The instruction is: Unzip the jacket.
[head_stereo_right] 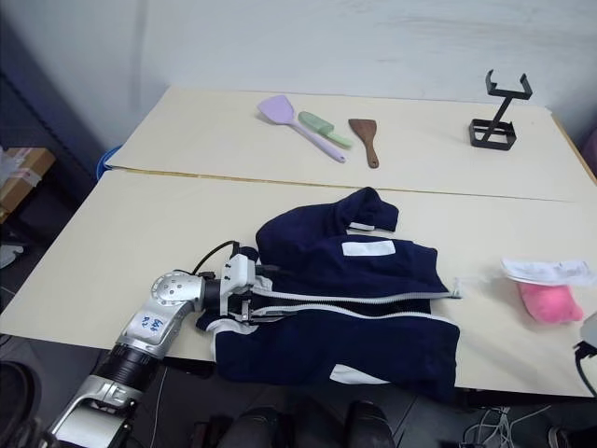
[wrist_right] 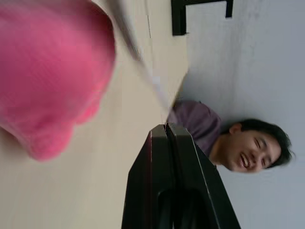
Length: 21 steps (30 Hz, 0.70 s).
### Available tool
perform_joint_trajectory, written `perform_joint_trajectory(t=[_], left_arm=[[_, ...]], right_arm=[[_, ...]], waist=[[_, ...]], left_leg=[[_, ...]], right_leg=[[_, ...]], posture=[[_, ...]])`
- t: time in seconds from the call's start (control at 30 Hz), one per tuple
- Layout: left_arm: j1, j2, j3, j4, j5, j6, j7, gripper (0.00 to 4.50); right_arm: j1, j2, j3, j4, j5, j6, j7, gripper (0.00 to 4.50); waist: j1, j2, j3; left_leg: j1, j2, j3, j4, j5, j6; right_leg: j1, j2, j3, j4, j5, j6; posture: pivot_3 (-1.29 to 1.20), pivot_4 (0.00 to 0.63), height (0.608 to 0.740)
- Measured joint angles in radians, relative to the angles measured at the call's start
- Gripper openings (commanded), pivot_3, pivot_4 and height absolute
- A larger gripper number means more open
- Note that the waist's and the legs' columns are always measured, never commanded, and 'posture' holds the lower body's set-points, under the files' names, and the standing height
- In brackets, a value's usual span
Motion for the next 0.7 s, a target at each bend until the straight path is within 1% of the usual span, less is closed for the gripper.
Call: perform_joint_trajectory(t=[0.1, 0.2, 0.27, 0.33, 0.4, 0.47, 0.57, 0.6, 0.67, 0.7], left_arm=[[0.002, 0.005, -0.003, 0.002, 0.002, -0.01, -0.002, 4.5], [0.001, 0.008, -0.006, 0.004, 0.002, -0.017, -0.002, 4.5], [0.0, 0.004, -0.01, 0.002, 0.002, -0.018, 0.0, 4.5], [0.001, 0.002, -0.012, -0.004, 0.002, -0.018, 0.002, 4.5], [0.01, 0.004, -0.001, -0.028, -0.009, -0.004, 0.004, 4.5], [0.052, 0.011, 0.032, -0.066, -0.055, 0.047, -0.002, 4.5], [0.115, 0.049, 0.09, -0.149, -0.136, 0.126, -0.023, 4.5], [0.122, 0.061, 0.104, -0.173, -0.158, 0.147, -0.029, 4.5], [0.16, 0.135, 0.152, -0.286, -0.239, 0.217, -0.065, 4.5], [0.166, 0.163, 0.174, -0.314, -0.257, 0.235, -0.075, 4.5]], right_arm=[[-0.075, -0.031, 0.02, 0.018, 0.0, 0.005, -0.01, 0.02], [-0.196, -0.044, 0.109, 0.022, 0.011, 0.011, 0.011, 0.02], [-0.211, -0.044, 0.154, 0.016, 0.027, 0.016, 0.047, 0.02], [-0.19, -0.031, 0.159, 0.005, 0.08, 0.028, 0.089, 0.02], [-0.136, 0.018, 0.139, -0.046, 0.205, 0.054, 0.158, 0.38], [-0.05, 0.1, 0.126, -0.173, 0.417, 0.095, 0.275, 0.87], [0.083, 0.19, 0.133, -0.411, 0.726, 0.201, 0.452, 1.87], [0.107, 0.202, 0.134, -0.474, 0.795, 0.24, 0.481, 2.23], [0.194, 0.207, 0.136, -0.715, 0.98, 0.371, 0.533, 2.91], [0.216, 0.206, 0.141, -0.779, 1.015, 0.399, 0.55, 3.27]], waist=[[-0.004, 0.003, -0.002], [-0.009, 0.006, -0.004], [-0.004, 0.008, -0.005], [0.005, 0.009, -0.005], [0.008, 0.007, -0.005], [0.006, 0.006, -0.005], [-0.001, 0.007, -0.004], [-0.007, 0.007, -0.003], [-0.015, 0.005, -0.001], [-0.015, 0.004, -0.001]], left_leg=[[0.001, 0.0, 0.0, -0.001, 0.0, -0.001], [0.001, 0.0, -0.001, -0.001, 0.0, -0.001], [0.0, 0.0, -0.002, -0.001, 0.0, 0.0], [0.0, -0.001, -0.002, -0.002, 0.0, 0.0], [-0.001, 0.0, -0.002, -0.003, 0.0, 0.0], [-0.001, 0.002, -0.003, -0.005, 0.0, -0.001], [-0.001, 0.003, -0.002, -0.006, 0.0, -0.001], [-0.001, 0.003, -0.002, -0.006, 0.0, -0.001], [0.0, 0.003, -0.003, -0.006, 0.0, -0.001], [0.001, 0.004, -0.003, -0.006, -0.001, -0.003]], right_leg=[[0.0, 0.0, 0.0, 0.0, 0.0, 0.0], [0.0, 0.001, -0.001, 0.0, 0.0, 0.0], [0.0, 0.002, -0.001, 0.0, 0.0, 0.0], [0.0, 0.004, -0.002, 0.0, 0.0, 0.0], [0.0, 0.004, -0.002, -0.001, 0.0, 0.0], [0.0, 0.004, -0.003, -0.001, 0.0, 0.0], [-0.001, 0.003, -0.002, -0.001, 0.0, 0.0], [-0.001, 0.003, -0.002, -0.001, 0.0, 0.0], [-0.001, 0.001, -0.001, -0.002, -0.001, -0.001], [-0.001, 0.001, -0.001, -0.002, -0.001, -0.002]], posture=[[0.0, 0.15, 0.74], [0.0, 0.15, 0.74], [0.0, 0.15, 0.74], [0.0, 0.15, 0.74], [0.0, 0.15, 0.74], [0.0, 0.15, 0.74], [0.0, 0.15, 0.74], [0.0, 0.15, 0.74], [0.0, 0.15, 0.74], [0.0, 0.15, 0.74]])
